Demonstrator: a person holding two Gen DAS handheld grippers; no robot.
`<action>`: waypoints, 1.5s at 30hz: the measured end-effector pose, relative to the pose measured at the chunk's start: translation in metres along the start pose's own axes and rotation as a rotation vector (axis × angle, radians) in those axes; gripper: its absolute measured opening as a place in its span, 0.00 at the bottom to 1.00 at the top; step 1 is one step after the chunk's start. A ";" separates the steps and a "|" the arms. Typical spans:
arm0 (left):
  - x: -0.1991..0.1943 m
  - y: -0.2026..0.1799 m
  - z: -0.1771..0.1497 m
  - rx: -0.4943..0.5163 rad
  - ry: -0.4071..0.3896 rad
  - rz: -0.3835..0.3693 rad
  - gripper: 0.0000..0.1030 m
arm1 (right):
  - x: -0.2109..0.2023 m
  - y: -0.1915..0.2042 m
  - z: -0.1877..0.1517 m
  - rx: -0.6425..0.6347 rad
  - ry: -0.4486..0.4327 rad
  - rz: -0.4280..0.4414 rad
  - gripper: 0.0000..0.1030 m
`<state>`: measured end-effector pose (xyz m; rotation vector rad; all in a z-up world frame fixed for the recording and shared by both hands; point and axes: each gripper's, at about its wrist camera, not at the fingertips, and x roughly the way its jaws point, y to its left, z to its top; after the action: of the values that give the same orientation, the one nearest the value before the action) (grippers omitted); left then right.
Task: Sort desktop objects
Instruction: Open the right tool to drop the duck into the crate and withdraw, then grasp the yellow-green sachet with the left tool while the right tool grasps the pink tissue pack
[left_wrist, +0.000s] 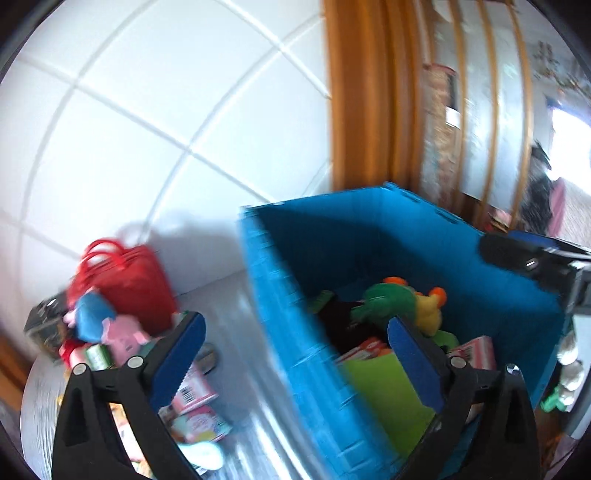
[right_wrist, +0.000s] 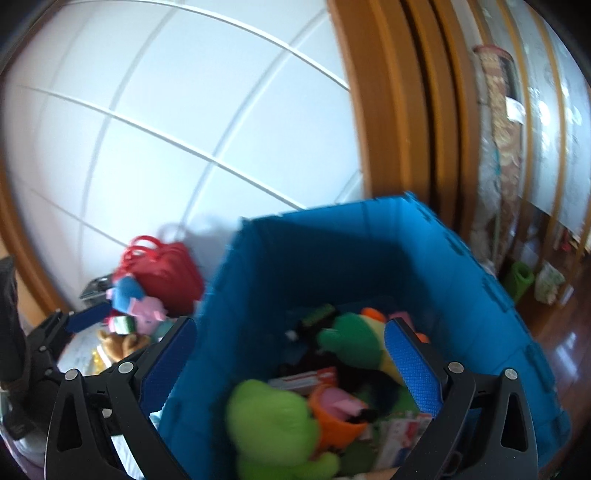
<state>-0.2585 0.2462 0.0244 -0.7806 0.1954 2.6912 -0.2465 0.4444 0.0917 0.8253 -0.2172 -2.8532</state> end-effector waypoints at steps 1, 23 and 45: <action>-0.006 0.013 -0.007 -0.017 -0.008 0.020 0.98 | -0.002 0.012 -0.003 -0.008 -0.009 0.020 1.00; -0.042 0.282 -0.219 -0.322 0.233 0.415 0.98 | 0.107 0.238 -0.126 -0.212 0.190 0.205 1.00; 0.115 0.313 -0.340 -0.490 0.559 0.186 0.63 | 0.254 0.249 -0.198 -0.277 0.496 0.154 1.00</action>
<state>-0.2906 -0.0898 -0.3116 -1.7309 -0.2923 2.6442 -0.3230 0.1331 -0.1594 1.3403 0.1662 -2.3687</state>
